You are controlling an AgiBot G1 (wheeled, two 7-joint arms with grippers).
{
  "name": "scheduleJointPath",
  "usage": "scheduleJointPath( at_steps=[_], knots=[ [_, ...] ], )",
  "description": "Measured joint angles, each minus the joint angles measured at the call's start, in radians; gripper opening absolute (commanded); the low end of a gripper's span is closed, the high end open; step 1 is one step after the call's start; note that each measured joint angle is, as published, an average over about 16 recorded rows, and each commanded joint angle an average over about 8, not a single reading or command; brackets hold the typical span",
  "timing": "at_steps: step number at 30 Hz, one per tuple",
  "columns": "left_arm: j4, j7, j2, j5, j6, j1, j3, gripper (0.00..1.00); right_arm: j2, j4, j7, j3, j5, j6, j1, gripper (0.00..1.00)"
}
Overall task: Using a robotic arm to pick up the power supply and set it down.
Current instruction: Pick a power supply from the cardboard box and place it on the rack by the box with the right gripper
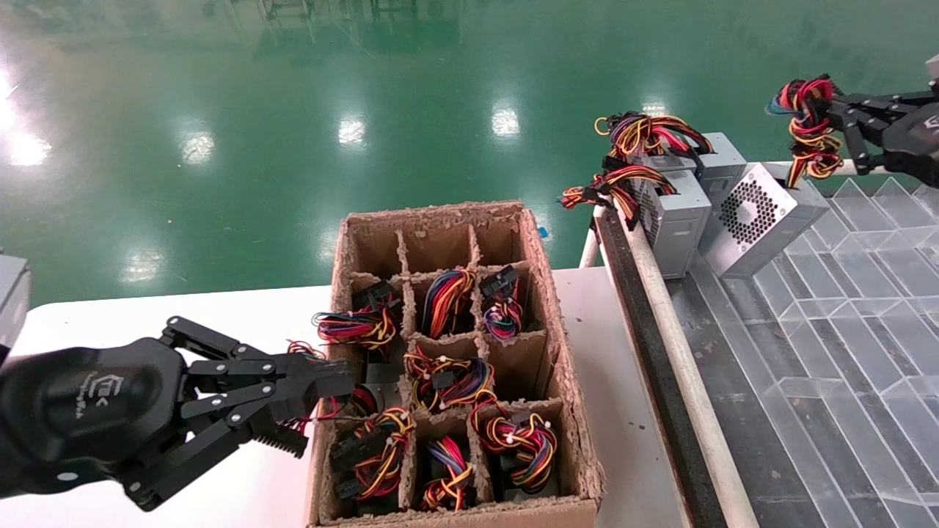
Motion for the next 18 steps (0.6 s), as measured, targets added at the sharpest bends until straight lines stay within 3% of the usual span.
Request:
scheduleJointPath(
  at_steps=[18],
  knots=[
    [0.0, 0.0, 0.0, 0.0, 0.0, 0.0, 0.0, 0.0, 0.007, -0.038, -0.02, 0.015, 0.014, 0.009, -0.002, 0.0]
  ],
)
